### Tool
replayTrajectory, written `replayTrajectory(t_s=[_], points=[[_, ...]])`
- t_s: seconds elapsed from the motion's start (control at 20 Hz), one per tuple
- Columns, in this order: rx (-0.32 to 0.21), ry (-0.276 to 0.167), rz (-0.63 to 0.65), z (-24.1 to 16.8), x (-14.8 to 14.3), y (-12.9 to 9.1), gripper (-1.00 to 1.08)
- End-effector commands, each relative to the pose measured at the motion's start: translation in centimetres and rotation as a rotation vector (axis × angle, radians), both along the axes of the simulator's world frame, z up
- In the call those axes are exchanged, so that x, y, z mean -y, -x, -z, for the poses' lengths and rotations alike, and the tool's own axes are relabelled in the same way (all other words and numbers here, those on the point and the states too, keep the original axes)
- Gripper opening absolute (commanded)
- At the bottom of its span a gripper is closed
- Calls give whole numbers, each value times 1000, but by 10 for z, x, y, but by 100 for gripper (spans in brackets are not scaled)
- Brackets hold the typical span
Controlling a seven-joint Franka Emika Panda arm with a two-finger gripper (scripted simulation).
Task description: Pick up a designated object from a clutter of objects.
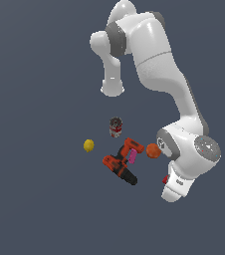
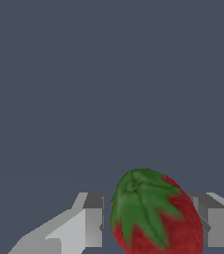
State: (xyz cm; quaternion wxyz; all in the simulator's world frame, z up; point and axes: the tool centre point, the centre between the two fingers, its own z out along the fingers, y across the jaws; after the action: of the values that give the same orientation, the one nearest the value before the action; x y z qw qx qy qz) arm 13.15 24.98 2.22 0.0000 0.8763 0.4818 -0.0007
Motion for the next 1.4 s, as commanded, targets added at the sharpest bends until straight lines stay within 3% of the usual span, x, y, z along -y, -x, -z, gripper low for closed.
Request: replayTrajectory(t_s=[0.0, 0.8, 1.35], points=[[1, 0, 0, 0, 0, -1, -100], [1, 0, 0, -4, 4, 3, -100], [1, 0, 1, -31, 28, 25, -100]])
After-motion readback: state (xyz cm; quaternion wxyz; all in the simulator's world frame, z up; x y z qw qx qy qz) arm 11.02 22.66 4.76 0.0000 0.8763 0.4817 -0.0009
